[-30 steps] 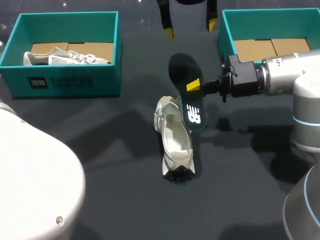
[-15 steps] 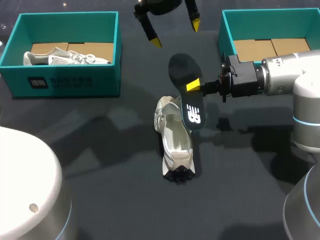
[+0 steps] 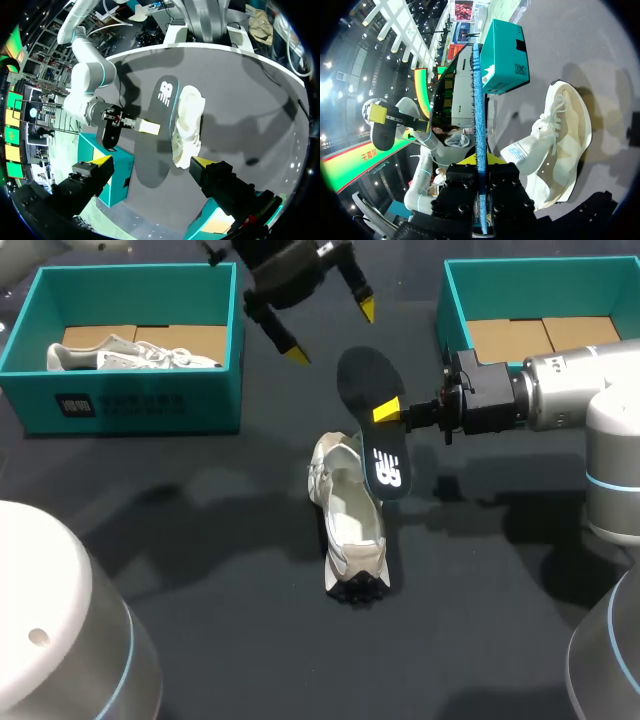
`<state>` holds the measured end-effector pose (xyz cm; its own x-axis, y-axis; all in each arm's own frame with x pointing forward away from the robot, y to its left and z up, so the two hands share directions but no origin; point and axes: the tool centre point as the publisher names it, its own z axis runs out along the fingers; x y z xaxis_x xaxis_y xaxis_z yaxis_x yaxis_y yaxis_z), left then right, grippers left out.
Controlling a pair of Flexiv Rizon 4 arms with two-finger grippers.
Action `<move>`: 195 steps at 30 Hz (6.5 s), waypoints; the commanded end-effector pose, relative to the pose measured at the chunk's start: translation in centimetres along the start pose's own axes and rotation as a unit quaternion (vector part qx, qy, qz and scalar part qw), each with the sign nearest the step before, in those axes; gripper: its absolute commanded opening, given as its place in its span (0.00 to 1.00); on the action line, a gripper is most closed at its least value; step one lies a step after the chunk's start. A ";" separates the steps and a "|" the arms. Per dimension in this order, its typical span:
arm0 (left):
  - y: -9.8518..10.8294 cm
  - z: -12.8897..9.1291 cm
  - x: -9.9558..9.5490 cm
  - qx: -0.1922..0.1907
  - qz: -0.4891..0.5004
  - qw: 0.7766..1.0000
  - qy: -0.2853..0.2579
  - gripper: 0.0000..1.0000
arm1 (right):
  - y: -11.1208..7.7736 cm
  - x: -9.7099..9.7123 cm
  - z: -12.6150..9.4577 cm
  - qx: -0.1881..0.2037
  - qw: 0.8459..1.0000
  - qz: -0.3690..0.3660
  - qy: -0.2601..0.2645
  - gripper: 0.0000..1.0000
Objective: Take the shoe out of the shoebox, open the shoe tongue, remove and reinsert the insole, then place the shoe into the shoebox
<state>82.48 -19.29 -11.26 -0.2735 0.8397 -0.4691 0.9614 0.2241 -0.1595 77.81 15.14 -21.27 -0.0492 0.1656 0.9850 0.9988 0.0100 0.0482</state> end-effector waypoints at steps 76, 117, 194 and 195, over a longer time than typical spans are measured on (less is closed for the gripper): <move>1.8 7.5 3.3 -0.027 0.063 0.866 -0.496 1.00 | -0.7 1.3 2.6 0.005 1.000 0.007 0.030 0.00; 0.1 10.6 1.5 -0.015 0.081 0.877 -0.473 0.00 | -1.0 1.5 2.7 -0.008 0.999 0.008 0.046 0.00; -12.9 4.7 7.8 0.203 -0.034 0.889 -0.410 0.00 | -6.7 -0.5 -9.0 0.177 0.931 -0.284 -0.143 1.00; -12.9 4.7 7.8 0.203 -0.034 0.889 -0.410 0.00 | -6.7 -0.5 -9.0 0.177 0.931 -0.284 -0.143 1.00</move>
<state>67.62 -18.32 -17.19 -0.4214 0.1414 -0.8958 0.8983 -0.0706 -0.4337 71.21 6.03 -21.40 -0.6139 0.2669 0.7429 0.7613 0.4488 0.4679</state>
